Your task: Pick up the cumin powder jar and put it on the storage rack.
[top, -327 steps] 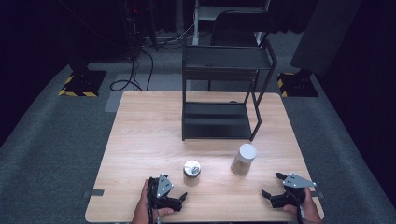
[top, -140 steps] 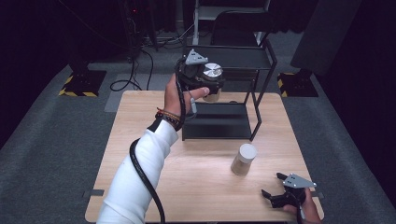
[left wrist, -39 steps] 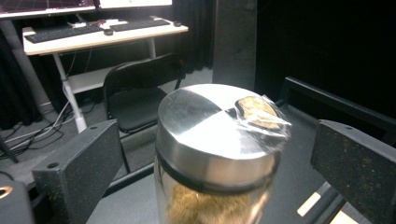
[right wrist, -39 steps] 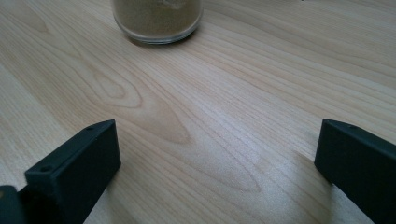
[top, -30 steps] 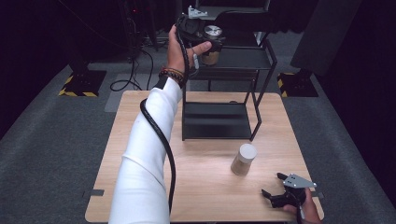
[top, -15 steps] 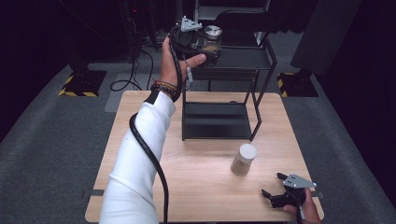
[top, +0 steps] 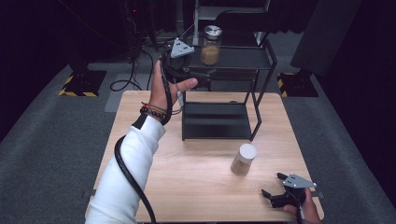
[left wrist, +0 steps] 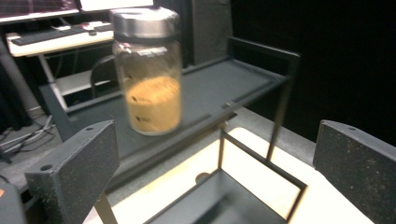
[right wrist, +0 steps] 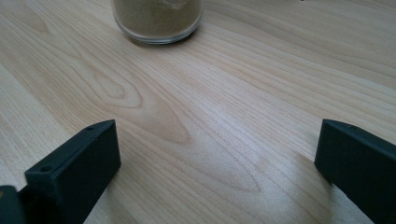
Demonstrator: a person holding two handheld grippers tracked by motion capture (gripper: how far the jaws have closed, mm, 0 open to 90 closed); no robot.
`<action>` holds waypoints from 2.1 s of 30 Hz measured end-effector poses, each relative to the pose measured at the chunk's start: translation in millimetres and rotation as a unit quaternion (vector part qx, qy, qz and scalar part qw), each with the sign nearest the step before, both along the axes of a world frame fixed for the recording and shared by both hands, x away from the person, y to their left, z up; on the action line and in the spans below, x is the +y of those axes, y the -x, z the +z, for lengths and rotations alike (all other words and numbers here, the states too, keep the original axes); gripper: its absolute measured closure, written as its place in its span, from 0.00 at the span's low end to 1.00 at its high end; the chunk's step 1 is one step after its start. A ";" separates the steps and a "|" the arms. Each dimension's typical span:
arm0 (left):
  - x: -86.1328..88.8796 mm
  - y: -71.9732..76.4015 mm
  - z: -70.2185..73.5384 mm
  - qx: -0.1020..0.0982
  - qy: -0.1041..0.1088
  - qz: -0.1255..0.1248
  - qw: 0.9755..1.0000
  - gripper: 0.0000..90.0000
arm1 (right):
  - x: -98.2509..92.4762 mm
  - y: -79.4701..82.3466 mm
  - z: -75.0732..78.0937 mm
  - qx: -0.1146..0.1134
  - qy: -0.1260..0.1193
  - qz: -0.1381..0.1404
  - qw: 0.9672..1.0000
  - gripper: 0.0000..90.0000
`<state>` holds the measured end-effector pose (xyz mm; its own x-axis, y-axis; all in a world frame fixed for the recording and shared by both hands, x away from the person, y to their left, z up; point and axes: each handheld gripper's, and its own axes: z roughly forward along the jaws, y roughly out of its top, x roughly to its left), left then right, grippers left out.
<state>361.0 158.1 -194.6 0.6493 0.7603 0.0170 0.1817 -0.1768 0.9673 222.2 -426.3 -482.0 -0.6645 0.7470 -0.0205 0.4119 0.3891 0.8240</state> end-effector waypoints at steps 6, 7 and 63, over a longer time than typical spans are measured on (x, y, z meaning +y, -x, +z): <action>5.9 10.7 -14.9 0.008 -0.002 -0.007 1.000 0.00 | 0.0 0.1 0.0 0.000 0.000 0.000 1.000 0.00; 6.3 12.8 -18.0 0.008 -0.002 -0.004 1.000 0.00 | 0.1 0.1 0.0 0.000 0.000 0.000 1.000 0.00; 41.7 78.4 -176.8 0.036 -0.016 -0.031 0.999 0.00 | 0.7 1.1 -0.4 -0.002 0.001 -0.002 1.000 0.00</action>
<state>282.6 199.8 -371.4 0.6950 0.7190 -0.0075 0.2391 -0.2212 0.9455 221.1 -425.6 -482.4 -0.6618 0.7493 -0.0247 0.4094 0.3888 0.8253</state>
